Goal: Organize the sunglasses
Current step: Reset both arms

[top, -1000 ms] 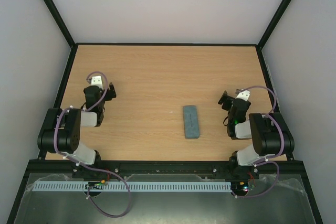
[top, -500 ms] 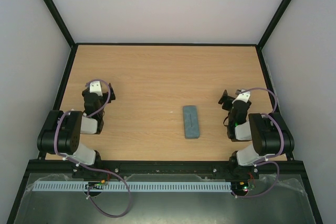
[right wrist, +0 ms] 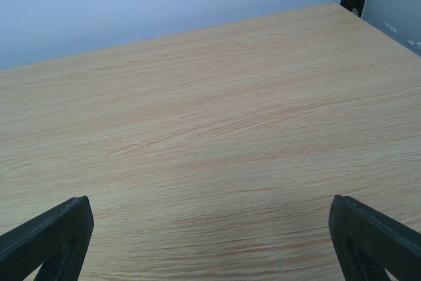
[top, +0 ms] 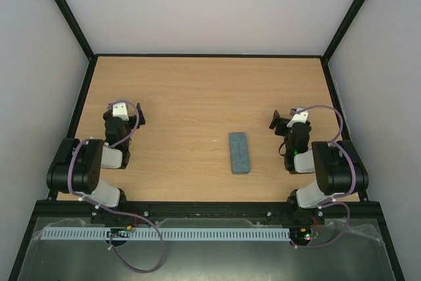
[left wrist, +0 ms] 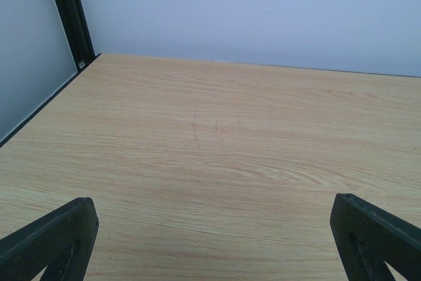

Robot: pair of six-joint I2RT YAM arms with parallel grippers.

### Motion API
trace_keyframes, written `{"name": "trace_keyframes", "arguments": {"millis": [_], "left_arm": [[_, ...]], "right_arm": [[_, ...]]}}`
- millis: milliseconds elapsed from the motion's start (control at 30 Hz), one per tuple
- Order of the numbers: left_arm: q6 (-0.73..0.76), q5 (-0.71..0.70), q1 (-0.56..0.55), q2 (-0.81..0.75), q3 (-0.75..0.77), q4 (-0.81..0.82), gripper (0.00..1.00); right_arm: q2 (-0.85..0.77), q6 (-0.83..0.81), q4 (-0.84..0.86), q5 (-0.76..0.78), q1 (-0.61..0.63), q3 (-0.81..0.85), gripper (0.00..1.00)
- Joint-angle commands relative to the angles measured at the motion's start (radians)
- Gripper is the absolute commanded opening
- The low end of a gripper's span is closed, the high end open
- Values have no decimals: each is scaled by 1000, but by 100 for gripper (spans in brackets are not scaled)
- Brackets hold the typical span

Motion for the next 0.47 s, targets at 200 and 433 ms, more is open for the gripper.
{"name": "trace_keyframes", "arguments": {"millis": [200,433], "left_arm": [[10,13,7,3,-12,62,100],[8,13,7,3,-12,62,100]], "right_arm": [[6,-21,7,-2,4,11,99],[6,-20,4,-3,4,13,99]]}}
